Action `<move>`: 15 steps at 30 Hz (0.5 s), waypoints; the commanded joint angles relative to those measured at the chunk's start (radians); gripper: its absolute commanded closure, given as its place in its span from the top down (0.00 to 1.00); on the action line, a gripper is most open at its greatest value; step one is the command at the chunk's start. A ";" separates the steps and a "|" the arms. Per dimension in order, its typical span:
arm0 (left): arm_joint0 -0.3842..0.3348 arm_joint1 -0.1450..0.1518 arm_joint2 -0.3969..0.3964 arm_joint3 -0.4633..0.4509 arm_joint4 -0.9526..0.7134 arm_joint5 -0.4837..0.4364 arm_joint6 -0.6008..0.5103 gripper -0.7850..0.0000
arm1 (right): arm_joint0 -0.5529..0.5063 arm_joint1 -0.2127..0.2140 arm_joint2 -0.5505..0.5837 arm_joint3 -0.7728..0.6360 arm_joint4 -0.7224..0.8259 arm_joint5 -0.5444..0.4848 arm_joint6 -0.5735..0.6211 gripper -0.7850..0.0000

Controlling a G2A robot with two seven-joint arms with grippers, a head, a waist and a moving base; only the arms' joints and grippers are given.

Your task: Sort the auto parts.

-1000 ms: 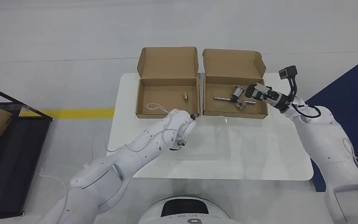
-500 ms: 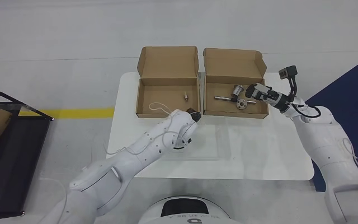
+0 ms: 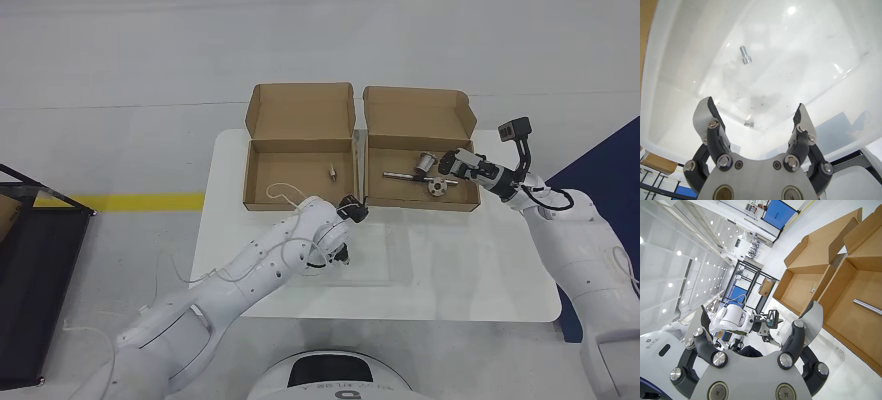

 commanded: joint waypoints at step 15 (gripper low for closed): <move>0.004 0.005 0.028 -0.011 0.070 -0.183 0.034 0.82 | 0.000 0.000 0.000 0.000 0.000 0.000 0.000 1.00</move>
